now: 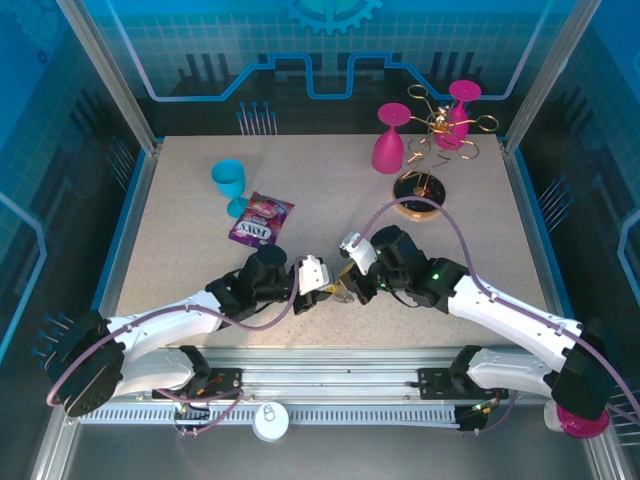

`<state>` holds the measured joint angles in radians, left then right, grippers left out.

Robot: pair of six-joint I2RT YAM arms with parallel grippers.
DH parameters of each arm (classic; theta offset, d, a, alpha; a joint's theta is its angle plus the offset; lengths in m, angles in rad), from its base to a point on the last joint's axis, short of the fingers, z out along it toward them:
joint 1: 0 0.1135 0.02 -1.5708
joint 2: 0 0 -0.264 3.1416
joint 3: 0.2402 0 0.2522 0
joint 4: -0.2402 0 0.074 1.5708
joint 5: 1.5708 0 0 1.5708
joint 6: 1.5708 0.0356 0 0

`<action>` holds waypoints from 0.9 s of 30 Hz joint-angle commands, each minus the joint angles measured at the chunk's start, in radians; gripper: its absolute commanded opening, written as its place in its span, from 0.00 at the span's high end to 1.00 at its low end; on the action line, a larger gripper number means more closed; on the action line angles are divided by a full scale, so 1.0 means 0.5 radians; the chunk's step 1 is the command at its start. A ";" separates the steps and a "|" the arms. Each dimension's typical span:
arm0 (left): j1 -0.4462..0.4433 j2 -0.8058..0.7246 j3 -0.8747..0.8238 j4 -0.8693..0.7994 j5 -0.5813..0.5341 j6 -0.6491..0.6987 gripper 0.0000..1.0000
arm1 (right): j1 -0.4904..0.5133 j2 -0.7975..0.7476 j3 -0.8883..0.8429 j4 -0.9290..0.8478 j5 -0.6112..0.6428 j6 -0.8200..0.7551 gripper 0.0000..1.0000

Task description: Put the keys on the keyring

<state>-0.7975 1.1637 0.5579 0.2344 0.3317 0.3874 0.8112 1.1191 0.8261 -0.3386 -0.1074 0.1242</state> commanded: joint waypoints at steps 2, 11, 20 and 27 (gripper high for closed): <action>-0.042 -0.046 -0.039 0.056 0.037 0.060 1.00 | 0.005 -0.063 -0.012 0.096 0.071 0.040 1.00; -0.042 -0.017 -0.039 0.057 0.011 0.066 1.00 | 0.005 -0.167 -0.141 0.005 0.138 0.068 1.00; -0.042 0.009 -0.038 0.062 0.002 0.067 1.00 | -0.137 -0.257 -0.152 -0.438 0.465 0.248 1.00; -0.041 0.028 -0.039 0.092 -0.012 0.047 1.00 | -0.195 -0.280 -0.292 -0.686 0.429 0.532 1.00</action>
<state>-0.8120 1.1648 0.5518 0.2474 0.3321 0.3992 0.7261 0.9874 0.7136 -0.5812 0.0982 0.2974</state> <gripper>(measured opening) 0.049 0.058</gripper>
